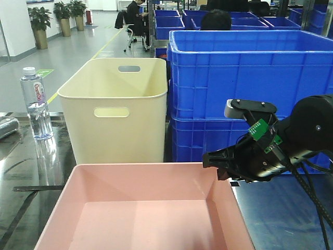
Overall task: Grab pink bin and stack on right shelf
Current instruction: 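Open both grippers and withdraw them from the pink bin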
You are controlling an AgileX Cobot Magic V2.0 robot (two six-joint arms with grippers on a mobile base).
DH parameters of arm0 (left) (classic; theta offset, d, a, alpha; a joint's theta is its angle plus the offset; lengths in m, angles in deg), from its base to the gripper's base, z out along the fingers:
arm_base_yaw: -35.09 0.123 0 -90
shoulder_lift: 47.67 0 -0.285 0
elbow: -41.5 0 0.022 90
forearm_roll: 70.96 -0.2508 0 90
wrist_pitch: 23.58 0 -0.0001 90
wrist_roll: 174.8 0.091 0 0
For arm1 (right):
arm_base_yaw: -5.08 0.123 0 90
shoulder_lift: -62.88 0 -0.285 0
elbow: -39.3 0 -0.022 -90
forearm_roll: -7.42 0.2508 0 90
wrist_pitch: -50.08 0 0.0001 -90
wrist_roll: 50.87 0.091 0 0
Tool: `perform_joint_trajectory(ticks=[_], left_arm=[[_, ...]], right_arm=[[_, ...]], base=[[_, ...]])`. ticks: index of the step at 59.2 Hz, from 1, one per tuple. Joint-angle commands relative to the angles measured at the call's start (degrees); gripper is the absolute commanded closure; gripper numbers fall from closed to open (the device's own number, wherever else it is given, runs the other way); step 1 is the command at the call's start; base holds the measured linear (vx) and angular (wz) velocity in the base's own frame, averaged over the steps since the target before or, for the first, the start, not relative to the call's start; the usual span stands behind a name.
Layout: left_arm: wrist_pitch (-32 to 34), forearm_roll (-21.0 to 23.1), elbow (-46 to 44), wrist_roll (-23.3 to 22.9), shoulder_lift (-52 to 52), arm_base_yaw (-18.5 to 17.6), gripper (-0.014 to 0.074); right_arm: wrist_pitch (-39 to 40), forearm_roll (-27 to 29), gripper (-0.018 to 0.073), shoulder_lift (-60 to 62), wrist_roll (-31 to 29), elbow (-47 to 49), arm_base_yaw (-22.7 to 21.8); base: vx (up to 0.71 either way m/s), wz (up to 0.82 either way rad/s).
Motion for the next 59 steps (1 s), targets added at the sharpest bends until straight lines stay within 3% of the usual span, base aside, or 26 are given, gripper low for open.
perform_joint_trajectory(ticks=[1, 16, 28, 39, 48, 53, 59], left_arm=[[5.02, 0.5, 0.91, -0.34, -0.35, 0.08, 0.0494], [5.02, 0.5, 0.91, -0.34, -0.35, 0.08, 0.0494], [5.02, 0.5, 0.91, -0.34, -0.35, 0.08, 0.0494], [4.98, 0.5, 0.91, -0.34, -0.35, 0.08, 0.0494], [4.98, 0.5, 0.91, -0.34, -0.35, 0.08, 0.0494], [4.98, 0.5, 0.91, -0.34, -0.35, 0.08, 0.0494], [4.96, 0.5, 0.91, -0.34, -0.35, 0.08, 0.0494]], right_arm=[[3.18, -0.32, 0.0339, 2.51, -0.69, 1.8, -0.32], [2.85, -3.16, 0.0339, 3.23, -0.69, 1.8, -0.74], [3.19, -6.79, 0.0339, 13.52, -0.8, -0.72, -2.18], [19.51, -6.98, 0.0339, 33.92, -0.8, -21.8, -11.91], [27.46, -10.67, 0.0372, 52.14, -0.8, -39.87, -20.2], [29.85, -14.77, 0.0431, 61.49, -0.8, -49.63, -22.26], [31.66, -15.58, 0.0524, 72.79, -0.8, -61.2, -22.17]], base=[[0.0, 0.0], [0.0, 0.0], [0.0, 0.0], [0.0, 0.0], [0.0, 0.0], [0.0, 0.0], [0.0, 0.0]])
